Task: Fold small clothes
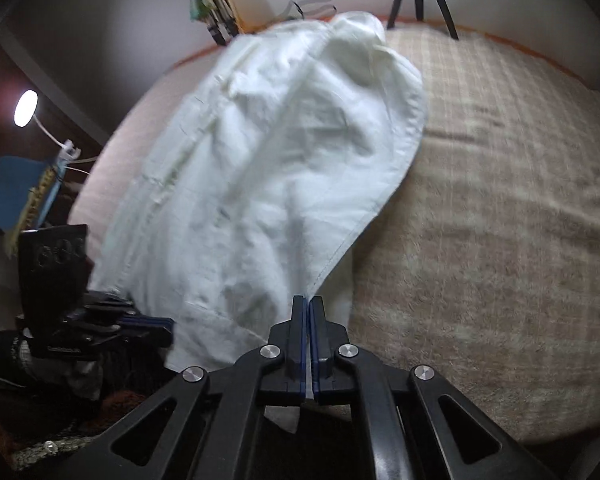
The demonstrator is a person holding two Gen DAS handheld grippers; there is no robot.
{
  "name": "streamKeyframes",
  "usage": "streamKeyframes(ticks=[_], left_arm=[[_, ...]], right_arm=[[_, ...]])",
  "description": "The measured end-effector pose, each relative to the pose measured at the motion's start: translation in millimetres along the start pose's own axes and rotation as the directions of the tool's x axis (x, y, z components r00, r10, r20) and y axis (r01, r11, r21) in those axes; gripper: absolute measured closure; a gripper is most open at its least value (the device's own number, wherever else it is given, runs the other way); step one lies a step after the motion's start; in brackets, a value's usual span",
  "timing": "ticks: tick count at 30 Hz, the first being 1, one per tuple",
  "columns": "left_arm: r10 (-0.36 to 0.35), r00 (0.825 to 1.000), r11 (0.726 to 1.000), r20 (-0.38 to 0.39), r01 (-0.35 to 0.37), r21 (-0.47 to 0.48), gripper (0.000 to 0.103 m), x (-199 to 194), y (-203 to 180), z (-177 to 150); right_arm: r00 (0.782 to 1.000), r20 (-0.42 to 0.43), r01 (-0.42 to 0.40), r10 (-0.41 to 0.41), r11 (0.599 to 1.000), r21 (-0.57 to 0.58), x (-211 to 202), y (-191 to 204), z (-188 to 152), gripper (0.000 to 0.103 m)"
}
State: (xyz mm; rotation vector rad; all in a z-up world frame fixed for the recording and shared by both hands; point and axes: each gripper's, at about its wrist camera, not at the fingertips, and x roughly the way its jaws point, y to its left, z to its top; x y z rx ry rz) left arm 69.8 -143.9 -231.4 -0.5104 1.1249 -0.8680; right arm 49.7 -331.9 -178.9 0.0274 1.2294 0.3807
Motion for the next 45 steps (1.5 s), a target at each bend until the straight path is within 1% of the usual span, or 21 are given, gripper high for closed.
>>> streamKeyframes(ticks=[1,2,3,5,7,8,9,10,13,16,18,21,25,30,31,33,36,38,40,43,45], left_arm=[[0.004,1.000,1.000,0.000,-0.004,0.011,0.099,-1.5,-1.6,0.2],[0.005,1.000,1.000,0.002,-0.005,0.027,0.099,-4.1,-3.8,0.4],[0.006,1.000,0.999,0.005,-0.006,0.047,0.099,-5.8,-8.6,1.5],[0.020,1.000,0.996,0.020,-0.022,0.088,0.098,-9.9,-16.9,5.1],[0.047,0.998,0.991,0.036,-0.051,0.125,0.095,-10.9,-24.1,9.4],[0.057,0.998,0.989,0.040,-0.062,0.136,0.092,-9.5,-26.9,12.1],[0.075,0.996,0.987,0.042,-0.081,0.141,0.078,-6.9,-28.0,14.5],[0.094,0.994,0.984,0.048,-0.100,0.147,0.070,-5.8,-27.7,15.7],[0.122,0.991,0.979,0.053,-0.129,0.159,0.070,1.8,-27.6,18.8],[0.129,0.990,0.977,0.048,-0.136,0.167,0.070,9.5,-30.9,22.7],[0.135,0.990,0.973,0.050,-0.142,0.184,0.070,8.2,-31.5,21.4],[0.147,0.988,0.967,0.053,-0.155,0.203,0.070,5.3,-33.7,19.9],[0.161,0.984,0.963,0.073,-0.173,0.208,0.070,-1.4,-34.1,20.6],[0.170,0.982,0.957,0.085,-0.185,0.223,0.070,-4.8,-35.6,20.0],[0.172,0.981,0.955,0.087,-0.188,0.230,0.070,-4.7,-36.7,20.1],[0.170,0.981,0.953,0.091,-0.188,0.237,0.070,-4.3,-38.8,21.1],[0.159,0.982,0.952,0.104,-0.180,0.246,0.070,-6.4,-42.4,22.3],[0.150,0.981,0.948,0.120,-0.177,0.264,0.070,-6.1,-50.0,23.3],[0.138,0.981,0.945,0.139,-0.172,0.277,0.070,-8.3,-56.1,25.0],[0.129,0.979,0.932,0.156,-0.173,0.318,0.070,-6.5,-67.8,28.3],[0.129,0.981,0.925,0.142,-0.170,0.340,0.070,0.4,-72.4,30.0]], right_arm=[[1.000,-0.010,0.001,-0.001,1.000,-0.013,1.8,0.0,2.0,0.098],[1.000,-0.007,-0.011,0.011,1.000,-0.016,-0.6,-1.4,6.2,0.097],[1.000,0.014,-0.014,0.014,1.000,-0.016,-5.8,-2.6,11.6,0.096],[0.997,0.082,-0.004,0.006,1.000,-0.024,-22.0,-5.3,30.2,0.084],[0.990,0.142,-0.014,0.017,1.000,-0.025,-32.8,-10.7,52.0,0.081],[0.987,0.161,-0.022,0.025,1.000,-0.019,-34.6,-13.2,64.8,0.075],[0.984,0.176,-0.033,0.034,0.999,-0.010,-34.6,-15.1,80.2,0.071],[0.981,0.193,-0.034,0.034,0.999,-0.002,-33.6,-15.6,95.3,0.070],[0.976,0.214,-0.029,0.028,1.000,0.000,-25.8,-11.2,136.6,0.070],[0.985,0.170,-0.025,0.017,0.999,0.044,3.5,-11.6,180.0,0.070],[0.986,0.165,-0.010,-0.002,0.997,0.076,18.9,-14.4,198.2,0.068],[0.988,0.149,0.023,-0.030,0.999,0.043,43.1,-7.1,220.9,0.071],[0.996,0.085,-0.008,0.006,1.000,0.023,87.5,0.8,242.7,0.074],[0.999,0.034,-0.023,0.022,1.000,0.009,121.9,9.5,249.0,0.073],[0.999,0.038,-0.028,0.027,1.000,0.006,119.8,10.7,248.7,0.073],[0.995,0.065,-0.079,0.078,0.997,0.009,104.9,10.2,247.0,0.073],[0.980,0.139,-0.141,0.139,0.990,0.007,64.8,5.2,238.0,0.072],[0.976,0.178,-0.127,0.127,0.992,-0.012,36.0,-0.1,223.1,0.072],[0.980,0.184,-0.076,0.080,0.997,-0.032,18.1,-3.7,202.8,0.072],[0.986,0.152,-0.056,0.066,0.996,-0.070,11.2,-4.1,163.7,0.073],[0.992,0.117,-0.046,0.057,0.994,-0.095,16.8,-0.7,137.5,0.074]])
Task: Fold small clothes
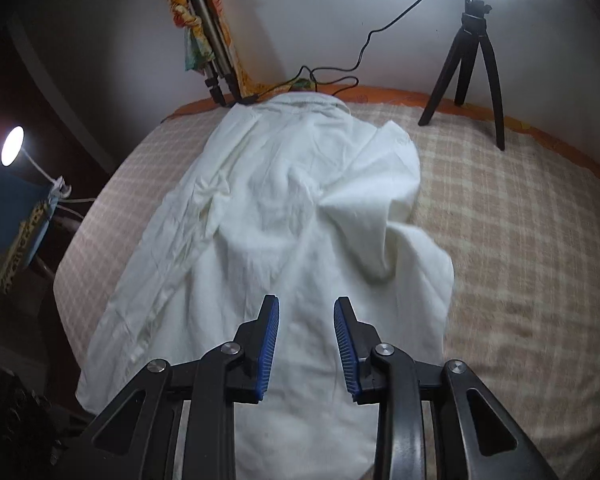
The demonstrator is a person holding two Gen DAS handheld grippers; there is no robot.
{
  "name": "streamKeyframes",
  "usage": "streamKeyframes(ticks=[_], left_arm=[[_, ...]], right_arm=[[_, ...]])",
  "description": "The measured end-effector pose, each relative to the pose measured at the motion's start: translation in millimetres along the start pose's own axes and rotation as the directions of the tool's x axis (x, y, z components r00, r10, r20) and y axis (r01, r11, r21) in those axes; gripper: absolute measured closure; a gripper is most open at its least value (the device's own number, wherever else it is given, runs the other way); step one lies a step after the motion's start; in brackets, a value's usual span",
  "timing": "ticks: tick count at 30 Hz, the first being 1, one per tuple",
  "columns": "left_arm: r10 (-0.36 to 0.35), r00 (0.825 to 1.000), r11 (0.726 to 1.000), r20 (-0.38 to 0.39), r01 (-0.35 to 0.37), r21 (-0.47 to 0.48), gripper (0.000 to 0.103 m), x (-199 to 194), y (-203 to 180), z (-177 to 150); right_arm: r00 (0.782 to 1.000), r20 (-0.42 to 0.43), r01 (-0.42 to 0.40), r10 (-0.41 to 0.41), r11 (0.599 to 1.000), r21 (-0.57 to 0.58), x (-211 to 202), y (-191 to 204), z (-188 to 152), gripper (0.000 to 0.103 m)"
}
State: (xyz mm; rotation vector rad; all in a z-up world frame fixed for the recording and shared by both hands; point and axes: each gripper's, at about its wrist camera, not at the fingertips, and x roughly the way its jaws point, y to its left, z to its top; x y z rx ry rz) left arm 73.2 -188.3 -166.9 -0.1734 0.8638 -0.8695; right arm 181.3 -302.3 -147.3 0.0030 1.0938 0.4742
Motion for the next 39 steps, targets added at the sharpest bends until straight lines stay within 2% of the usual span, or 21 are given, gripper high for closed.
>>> streamKeyframes(ticks=[6,11,14,17,22,26,28,32,33,35,36,38,39], left_arm=[[0.025,0.997,0.999,-0.072,-0.024,0.025,0.070,26.7,-3.1,-10.1],[0.080,0.987,0.996,-0.136,-0.073,0.058,0.070,42.7,-3.0,-27.7],[0.098,0.988,0.993,-0.118,-0.089,0.077,0.070,37.5,-7.9,-31.4],[0.092,0.991,0.993,-0.093,-0.084,0.088,0.070,32.6,-16.3,-32.2],[0.099,0.993,0.982,-0.065,-0.087,0.169,0.070,26.3,-33.9,-35.8],[0.106,0.992,0.971,-0.070,-0.088,0.221,0.070,28.4,-46.7,-42.1],[0.110,0.992,0.965,-0.068,-0.090,0.245,0.062,29.7,-52.9,-44.3],[0.111,0.991,0.958,-0.068,-0.089,0.274,0.058,34.9,-60.7,-47.9],[0.113,0.991,0.957,-0.070,-0.090,0.277,0.056,36.6,-61.6,-47.8],[0.115,0.991,0.957,-0.074,-0.090,0.277,0.055,40.8,-63.1,-49.2],[0.117,0.990,0.956,-0.074,-0.092,0.279,0.055,41.9,-65.4,-50.0],[0.130,0.989,0.951,-0.072,-0.103,0.293,0.055,47.9,-68.2,-51.1],[0.137,0.988,0.947,-0.069,-0.110,0.301,0.054,50.4,-70.1,-52.4]], right_arm=[[0.993,-0.110,0.026,-0.033,0.997,-0.068,13.6,14.3,-70.9,0.075],[0.991,-0.095,0.087,-0.093,0.994,-0.068,3.6,9.8,-101.1,0.077],[0.995,-0.051,0.085,-0.084,0.996,0.013,-20.1,-4.8,-111.6,0.073],[1.000,-0.023,0.022,-0.020,0.993,0.116,-39.6,-20.7,-126.4,0.066],[0.994,-0.040,-0.092,0.104,0.967,0.237,-40.4,-32.0,-158.3,0.057],[0.979,-0.025,-0.183,0.202,0.927,0.326,-31.8,-38.6,-169.0,0.057],[0.967,-0.013,-0.233,0.254,0.905,0.355,-30.0,-42.4,-171.0,0.057],[0.958,-0.030,-0.257,0.286,0.899,0.355,-25.4,-37.7,-170.8,0.057],[0.957,-0.035,-0.257,0.287,0.900,0.352,-24.7,-36.5,-171.5,0.058],[0.961,-0.051,-0.238,0.273,0.905,0.352,-22.0,-33.0,-172.8,0.072],[0.959,-0.048,-0.245,0.279,0.903,0.354,-21.6,-31.6,-172.8,0.075],[0.954,-0.041,-0.263,0.298,0.893,0.364,-22.4,-30.5,-173.7,0.090],[0.954,-0.036,-0.264,0.297,0.891,0.368,-23.7,-29.7,-173.3,0.093]])
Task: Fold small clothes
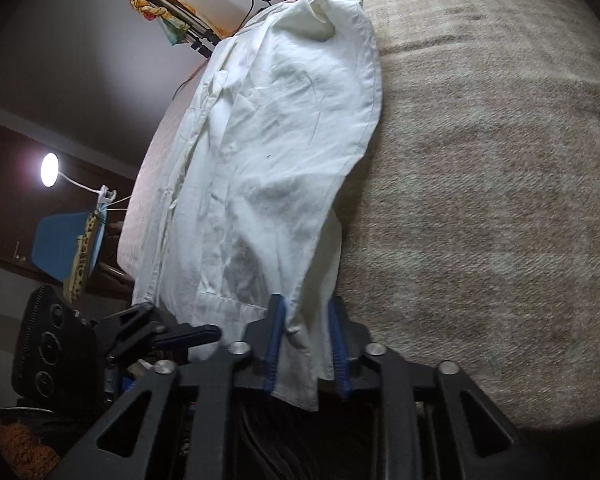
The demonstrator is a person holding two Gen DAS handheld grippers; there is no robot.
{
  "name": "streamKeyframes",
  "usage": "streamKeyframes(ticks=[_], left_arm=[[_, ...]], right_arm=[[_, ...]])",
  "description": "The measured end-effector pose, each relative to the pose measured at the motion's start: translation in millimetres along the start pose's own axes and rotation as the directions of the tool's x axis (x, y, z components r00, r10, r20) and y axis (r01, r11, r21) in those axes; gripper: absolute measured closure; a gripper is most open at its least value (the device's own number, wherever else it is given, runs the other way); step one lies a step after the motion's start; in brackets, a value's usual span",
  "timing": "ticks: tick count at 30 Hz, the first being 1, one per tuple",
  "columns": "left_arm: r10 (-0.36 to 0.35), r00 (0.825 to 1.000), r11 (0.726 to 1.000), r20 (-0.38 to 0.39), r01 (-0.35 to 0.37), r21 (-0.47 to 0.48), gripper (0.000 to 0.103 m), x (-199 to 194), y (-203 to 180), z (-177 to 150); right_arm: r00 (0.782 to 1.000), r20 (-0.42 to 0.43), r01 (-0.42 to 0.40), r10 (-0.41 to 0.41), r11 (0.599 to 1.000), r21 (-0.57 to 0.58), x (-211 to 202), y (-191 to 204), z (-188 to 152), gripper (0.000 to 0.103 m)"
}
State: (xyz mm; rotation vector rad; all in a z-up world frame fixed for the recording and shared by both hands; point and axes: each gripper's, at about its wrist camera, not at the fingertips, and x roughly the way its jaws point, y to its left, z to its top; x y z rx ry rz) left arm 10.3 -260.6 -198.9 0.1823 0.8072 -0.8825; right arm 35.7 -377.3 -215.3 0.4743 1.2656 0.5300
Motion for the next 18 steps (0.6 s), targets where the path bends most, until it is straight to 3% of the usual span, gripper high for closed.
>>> streamKeyframes(ticks=[5,9,15,17,18], left_arm=[[0.039,0.999,0.999,0.031,-0.040,0.029,0.050,5.0,-7.8,-1.7],[0.077,0.995,0.997,0.065,-0.077,0.001,0.050,6.8,-7.7,1.7],[0.172,0.978,0.985,0.118,-0.174,0.013,0.050,11.6,-7.8,6.9],[0.145,0.980,0.989,0.136,-0.143,-0.029,0.059,11.0,1.0,5.7],[0.134,0.980,0.991,0.146,-0.128,-0.049,0.070,10.3,6.1,6.2]], right_arm=[[0.997,0.040,-0.067,0.065,0.997,0.048,-7.5,10.3,0.0,0.098],[0.992,0.060,-0.116,0.112,0.990,0.083,-10.3,20.3,1.6,0.098],[0.982,0.081,-0.183,0.172,0.970,0.159,-6.2,30.0,4.9,0.098],[0.980,0.083,-0.193,0.181,0.968,0.159,-6.9,32.3,6.2,0.098],[0.979,0.082,-0.196,0.185,0.968,0.156,-7.7,32.3,6.5,0.098]])
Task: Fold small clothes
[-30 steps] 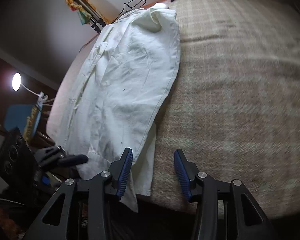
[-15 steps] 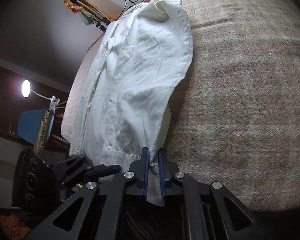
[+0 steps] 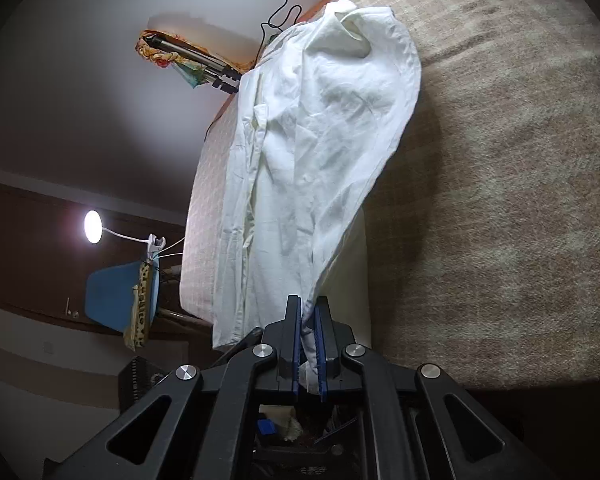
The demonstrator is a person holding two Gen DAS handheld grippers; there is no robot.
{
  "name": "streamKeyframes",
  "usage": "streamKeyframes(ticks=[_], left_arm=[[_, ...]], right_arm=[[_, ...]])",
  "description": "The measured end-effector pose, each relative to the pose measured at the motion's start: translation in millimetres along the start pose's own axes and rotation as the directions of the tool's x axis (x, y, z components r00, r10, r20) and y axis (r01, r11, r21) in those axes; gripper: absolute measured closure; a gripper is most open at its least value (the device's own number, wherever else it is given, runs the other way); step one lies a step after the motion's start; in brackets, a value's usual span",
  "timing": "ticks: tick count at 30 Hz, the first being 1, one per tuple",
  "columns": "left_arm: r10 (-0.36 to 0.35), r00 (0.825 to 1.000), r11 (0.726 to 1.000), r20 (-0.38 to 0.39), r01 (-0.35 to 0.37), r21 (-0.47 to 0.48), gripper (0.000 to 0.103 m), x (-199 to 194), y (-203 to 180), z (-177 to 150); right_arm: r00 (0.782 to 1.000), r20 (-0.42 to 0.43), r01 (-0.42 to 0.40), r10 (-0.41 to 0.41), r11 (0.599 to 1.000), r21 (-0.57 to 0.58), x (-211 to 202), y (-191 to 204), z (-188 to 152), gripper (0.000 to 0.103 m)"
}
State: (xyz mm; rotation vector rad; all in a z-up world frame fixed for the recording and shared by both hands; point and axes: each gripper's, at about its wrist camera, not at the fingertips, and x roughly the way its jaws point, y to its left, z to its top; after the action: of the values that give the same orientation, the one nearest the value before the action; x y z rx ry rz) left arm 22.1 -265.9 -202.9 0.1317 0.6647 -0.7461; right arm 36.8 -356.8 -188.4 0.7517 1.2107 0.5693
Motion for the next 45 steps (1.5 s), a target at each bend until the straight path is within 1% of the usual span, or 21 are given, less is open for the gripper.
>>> streamKeyframes(ticks=[1,2,3,6,7,8,10,12,13,16,17,19,22,24,25,26,29,31,34,36,45], left_arm=[[-0.013,1.000,0.999,0.012,0.013,-0.032,0.079,-1.0,7.2,0.6],[-0.021,1.000,0.999,0.015,0.022,-0.050,0.084,-1.3,11.9,1.0],[-0.031,0.999,0.997,0.017,0.032,-0.076,0.093,-1.8,18.6,1.4],[-0.054,0.998,0.991,0.031,0.057,-0.123,0.095,-7.7,33.1,1.7],[-0.056,0.998,0.990,0.034,0.060,-0.127,0.095,-9.0,35.4,2.7],[-0.056,0.998,0.990,0.037,0.060,-0.128,0.095,-10.3,36.4,3.3],[-0.058,0.997,0.989,0.047,0.064,-0.136,0.095,-17.5,36.2,4.0],[-0.064,0.996,0.987,0.055,0.071,-0.146,0.095,-22.3,36.7,6.3],[-0.068,0.996,0.985,0.059,0.076,-0.152,0.095,-24.4,38.1,6.5],[-0.072,0.995,0.983,0.067,0.082,-0.162,0.095,-29.3,38.9,7.8],[-0.073,0.995,0.983,0.067,0.083,-0.163,0.095,-30.1,38.8,7.6],[-0.075,0.995,0.981,0.070,0.086,-0.171,0.095,-32.9,39.6,7.2],[-0.072,0.995,0.980,0.073,0.085,-0.182,0.095,-36.6,43.2,6.7],[-0.072,0.994,0.978,0.076,0.085,-0.191,0.096,-39.7,46.0,4.9],[-0.072,0.994,0.977,0.078,0.086,-0.194,0.096,-41.5,48.2,4.6],[-0.073,0.994,0.976,0.080,0.088,-0.198,0.096,-43.6,49.9,4.7],[-0.082,0.993,0.970,0.084,0.098,-0.221,0.096,-47.5,56.3,1.9],[-0.089,0.992,0.964,0.086,0.108,-0.242,0.096,-49.6,61.5,-0.8],[-0.098,0.991,0.955,0.093,0.120,-0.271,0.096,-54.0,69.1,-4.7],[-0.098,0.990,0.950,0.098,0.123,-0.288,0.096,-57.8,73.7,-8.3],[-0.072,0.990,0.927,0.123,0.112,-0.357,0.096,-76.1,94.0,-22.3]], right_arm=[[1.000,-0.006,-0.006,0.006,1.000,-0.002,-0.4,-0.1,0.1,0.098],[1.000,-0.013,-0.015,0.015,1.000,-0.003,-0.4,0.2,0.8,0.098],[0.999,-0.020,-0.027,0.027,1.000,-0.005,-0.2,1.1,2.3,0.096],[0.999,-0.022,-0.033,0.032,0.999,-0.032,-8.8,1.0,7.4,0.085],[1.000,-0.009,-0.022,0.022,0.998,-0.055,-14.1,2.2,10.9,0.073],[1.000,0.015,-0.006,0.008,0.997,-0.081,-20.2,3.2,15.5,0.068],[0.998,0.055,0.019,-0.012,0.991,-0.130,-31.3,2.7,29.9,0.062],[0.990,0.123,0.089,-0.073,0.987,-0.132,-39.7,-4.9,50.6,0.055],[0.986,0.145,0.106,-0.087,0.986,-0.127,-40.7,-10.1,61.9,0.050],[0.978,0.177,0.123,-0.108,0.989,-0.078,-30.5,-29.5,100.9,0.047],[0.979,0.176,0.119,-0.106,0.991,-0.067,-23.3,-35.6,114.8,0.043],[0.974,0.189,0.137,-0.127,0.990,-0.040,-9.9,-44.9,138.0,0.042],[0.976,0.187,0.109,-0.109,0.994,0.010,12.3,-54.9,166.0,0.045],[0.976,0.189,0.110,-0.112,0.994,0.021,22.7,-53.2,178.4,0.057],[0.978,0.180,0.105,-0.106,0.994,0.015,28.8,-50.2,183.7,0.072],[0.977,0.177,0.115,-0.115,0.993,0.010,34.3,-45.1,187.2,0.081],[0.969,0.185,0.171,-0.161,0.985,-0.039,39.3,-20.4,195.4,0.100],[0.959,0.199,0.222,-0.202,0.971,-0.087,40.5,2.0,198.8,0.102],[0.936,0.204,0.321,-0.286,0.933,-0.164,48.2,39.2,203.7,0.103],[0.924,0.202,0.364,-0.326,0.910,-0.197,57.5,58.1,205.6,0.103],[0.882,0.182,0.472,-0.435,0.809,-0.352,115.7,129.3,209.9,0.103]])
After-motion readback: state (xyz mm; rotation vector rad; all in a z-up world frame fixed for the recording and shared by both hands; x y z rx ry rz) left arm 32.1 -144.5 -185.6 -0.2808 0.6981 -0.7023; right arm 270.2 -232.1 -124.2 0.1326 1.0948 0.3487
